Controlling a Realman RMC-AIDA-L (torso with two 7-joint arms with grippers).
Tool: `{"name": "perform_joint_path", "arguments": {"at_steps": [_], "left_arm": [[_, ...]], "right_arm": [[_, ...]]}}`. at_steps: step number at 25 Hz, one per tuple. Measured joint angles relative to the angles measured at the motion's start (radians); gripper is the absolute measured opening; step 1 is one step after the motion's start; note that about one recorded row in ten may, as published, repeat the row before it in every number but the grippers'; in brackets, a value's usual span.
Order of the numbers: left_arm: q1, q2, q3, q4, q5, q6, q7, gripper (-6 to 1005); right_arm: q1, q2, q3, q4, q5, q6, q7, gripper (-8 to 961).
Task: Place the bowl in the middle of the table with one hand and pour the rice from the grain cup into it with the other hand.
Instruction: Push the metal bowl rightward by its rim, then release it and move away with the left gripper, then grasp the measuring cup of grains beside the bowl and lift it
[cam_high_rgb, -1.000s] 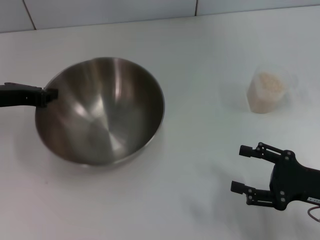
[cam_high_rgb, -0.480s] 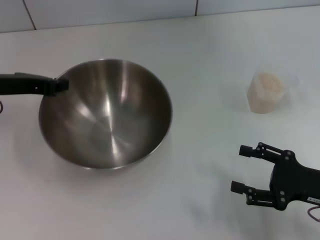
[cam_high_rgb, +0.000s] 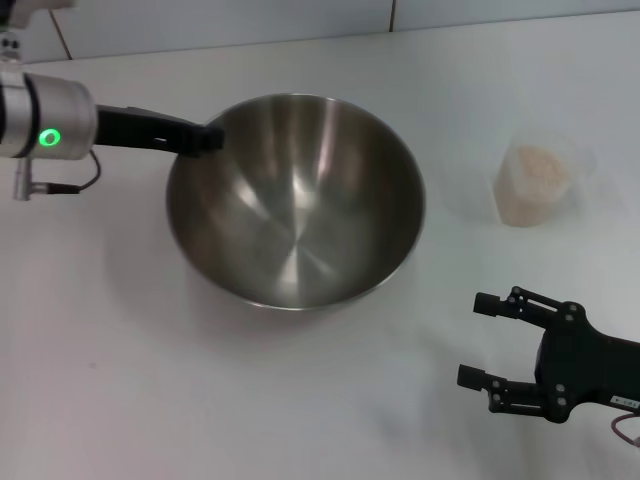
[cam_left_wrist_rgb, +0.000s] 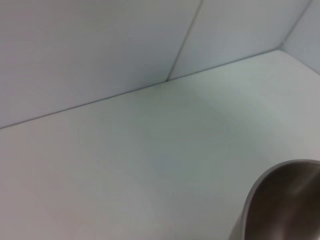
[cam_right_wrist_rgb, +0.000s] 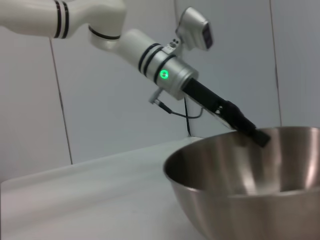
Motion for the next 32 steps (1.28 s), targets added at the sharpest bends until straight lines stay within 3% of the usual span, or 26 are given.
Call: {"name": "perform_joint_path", "arguments": {"at_steps": [5, 16, 21, 26, 27, 32], "left_arm": [[-0.034, -0.002, 0.006, -0.071, 0.000, -0.051, 0.029, 37], [-0.001, -0.001, 0.007, -0.069, -0.101, -0.048, 0.131, 34], [0.035, 0.001, 0.007, 0.025, -0.122, 0.014, 0.177, 300], [0.191, 0.000, 0.016, 0.304, -0.160, 0.206, 0.270, 491], [0.221, 0.000, 0.022, 0.345, -0.169, 0.232, 0.294, 511], [0.400, 0.003, 0.041, 0.545, -0.206, 0.325, 0.361, 610]], "right_arm": [[0.000, 0.000, 0.000, 0.000, 0.000, 0.000, 0.000, 831], [0.004, 0.000, 0.000, -0.002, -0.002, 0.000, 0.000, 828], [0.003, 0.002, 0.005, 0.000, 0.007, 0.001, 0.005, 823], [-0.030, 0.010, 0.035, 0.017, 0.116, 0.038, 0.021, 817], [-0.062, 0.023, 0.053, 0.019, 0.217, 0.064, 0.021, 816], [-0.117, 0.050, 0.080, 0.016, 0.421, 0.137, 0.019, 811]]}}
